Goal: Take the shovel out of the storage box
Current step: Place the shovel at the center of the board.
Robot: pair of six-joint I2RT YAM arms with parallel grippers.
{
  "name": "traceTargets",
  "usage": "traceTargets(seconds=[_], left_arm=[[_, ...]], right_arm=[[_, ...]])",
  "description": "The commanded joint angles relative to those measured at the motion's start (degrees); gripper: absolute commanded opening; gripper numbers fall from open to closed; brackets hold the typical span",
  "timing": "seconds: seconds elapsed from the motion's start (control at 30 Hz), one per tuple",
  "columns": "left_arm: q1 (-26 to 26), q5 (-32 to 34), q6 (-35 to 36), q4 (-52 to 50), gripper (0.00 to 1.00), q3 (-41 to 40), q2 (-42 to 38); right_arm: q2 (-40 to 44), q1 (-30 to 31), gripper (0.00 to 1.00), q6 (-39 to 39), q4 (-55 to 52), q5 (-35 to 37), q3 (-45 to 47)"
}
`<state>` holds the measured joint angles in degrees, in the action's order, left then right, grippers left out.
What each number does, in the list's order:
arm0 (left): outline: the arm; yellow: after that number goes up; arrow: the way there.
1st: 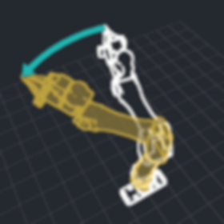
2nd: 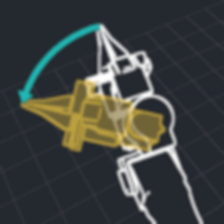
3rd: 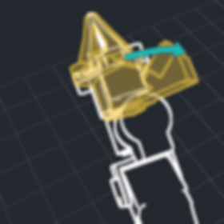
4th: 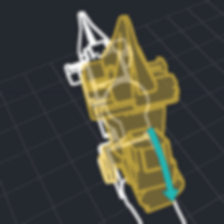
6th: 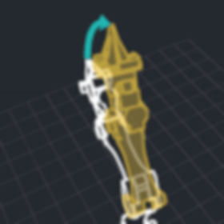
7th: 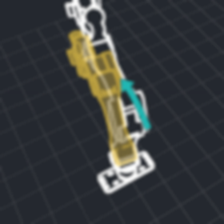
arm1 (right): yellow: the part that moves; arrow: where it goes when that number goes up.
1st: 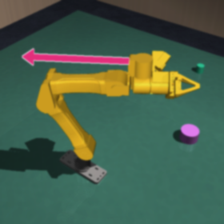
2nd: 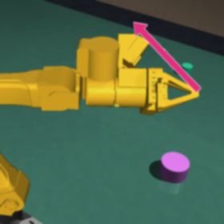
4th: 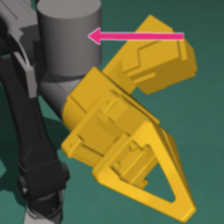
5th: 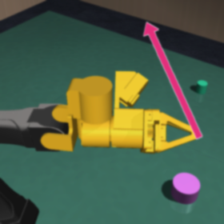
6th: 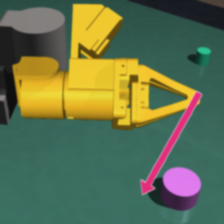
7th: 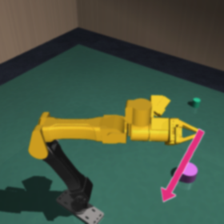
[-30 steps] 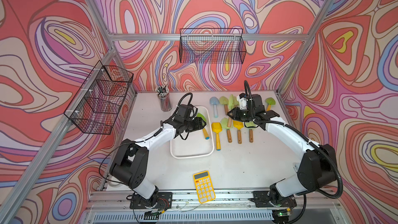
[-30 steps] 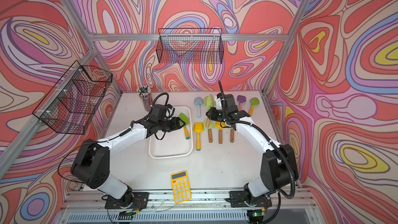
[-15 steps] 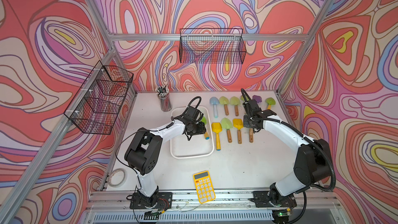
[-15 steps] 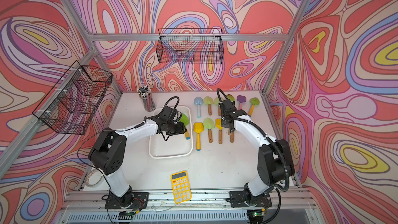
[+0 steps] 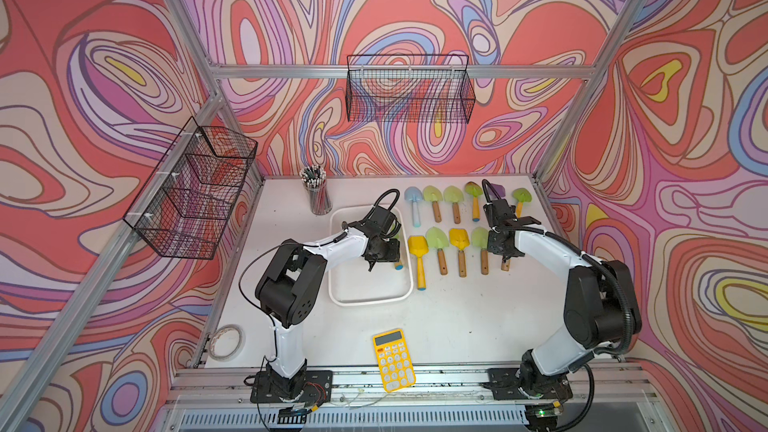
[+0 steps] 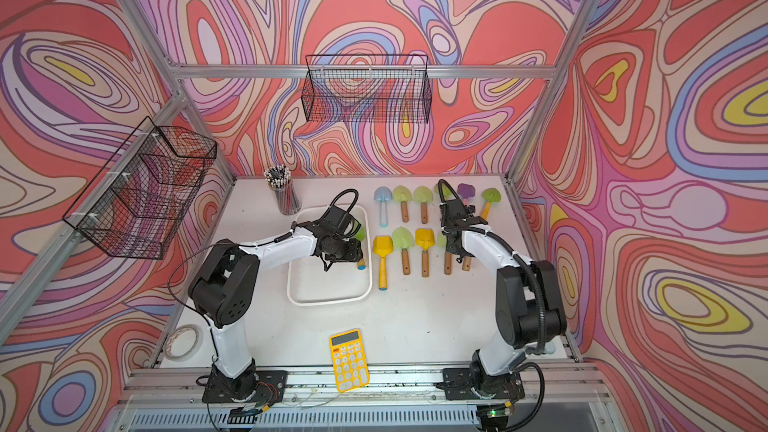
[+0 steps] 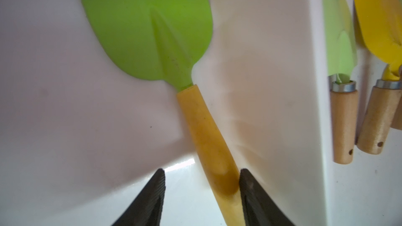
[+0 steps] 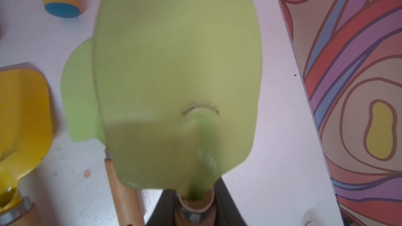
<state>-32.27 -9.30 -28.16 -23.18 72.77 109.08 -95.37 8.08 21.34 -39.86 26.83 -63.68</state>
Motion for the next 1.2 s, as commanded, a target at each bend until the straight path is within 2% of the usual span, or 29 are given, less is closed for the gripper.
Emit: traceTargets(seconds=[0.0, 0.17, 0.23, 0.4, 0.73, 1.0, 1.17], left_arm=[[-0.2, 4.2, 2.5, -4.5, 0.57, 1.2, 0.9], [-0.2, 8.9, 3.5, -6.1, 0.57, -0.7, -0.8], [-0.2, 9.5, 3.7, -6.4, 0.57, -1.4, -1.4], [-0.2, 10.1, 3.6, -6.3, 0.57, -2.8, -2.1], [-0.2, 9.8, 3.8, -6.3, 0.57, -3.0, -2.7], [-0.3, 8.8, 4.0, -5.4, 0.56, -2.4, -2.2], [-0.7, 9.8, 4.4, -6.2, 0.52, -1.1, -1.5]], right_arm=[[-3.8, -1.0, 0.18, 0.2, 2.5, -1.6, -0.1], [-9.4, -2.0, 0.19, -0.2, 3.9, 0.1, -1.2], [-10.9, -2.2, 0.19, -0.5, 3.6, 1.5, -1.8], [-12.6, -3.3, 0.2, -0.5, 4.5, -0.3, -2.0], [-13.5, -3.6, 0.34, -0.9, 5.0, -4.9, -3.2], [-6.5, -3.5, 0.39, 0.4, 5.4, -6.9, -1.1], [3.1, -3.4, 0.39, 1.4, 7.8, -14.0, 1.9]])
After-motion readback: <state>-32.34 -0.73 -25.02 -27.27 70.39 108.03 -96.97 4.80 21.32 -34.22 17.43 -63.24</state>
